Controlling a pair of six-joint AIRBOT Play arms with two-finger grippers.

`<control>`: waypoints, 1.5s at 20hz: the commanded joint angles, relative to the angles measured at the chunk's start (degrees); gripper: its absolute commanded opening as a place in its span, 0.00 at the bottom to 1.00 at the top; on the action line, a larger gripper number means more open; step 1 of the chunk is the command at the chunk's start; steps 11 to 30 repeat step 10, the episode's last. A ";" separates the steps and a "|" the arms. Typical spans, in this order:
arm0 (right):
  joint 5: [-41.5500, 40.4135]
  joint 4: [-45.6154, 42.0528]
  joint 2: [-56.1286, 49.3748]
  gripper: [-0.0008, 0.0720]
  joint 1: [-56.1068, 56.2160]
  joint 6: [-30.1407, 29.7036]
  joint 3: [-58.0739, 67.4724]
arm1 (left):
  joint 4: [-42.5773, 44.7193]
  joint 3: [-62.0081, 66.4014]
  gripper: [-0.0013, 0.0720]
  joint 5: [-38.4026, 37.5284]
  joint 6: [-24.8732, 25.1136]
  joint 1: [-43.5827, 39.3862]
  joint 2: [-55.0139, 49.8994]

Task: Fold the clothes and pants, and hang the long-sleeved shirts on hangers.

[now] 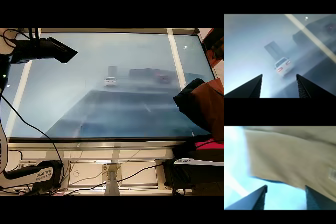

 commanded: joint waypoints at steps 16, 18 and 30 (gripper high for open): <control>-14.49 50.45 6.40 0.03 30.47 -20.20 7.04 | 0.02 0.02 0.69 -0.02 0.00 0.04 0.00; -14.49 50.45 6.40 0.03 30.47 -20.20 7.04 | 0.02 0.02 0.69 -0.02 0.00 0.04 0.00; -14.49 50.45 6.40 0.03 30.47 -20.20 7.04 | 0.02 0.02 0.69 -0.02 0.00 0.04 0.00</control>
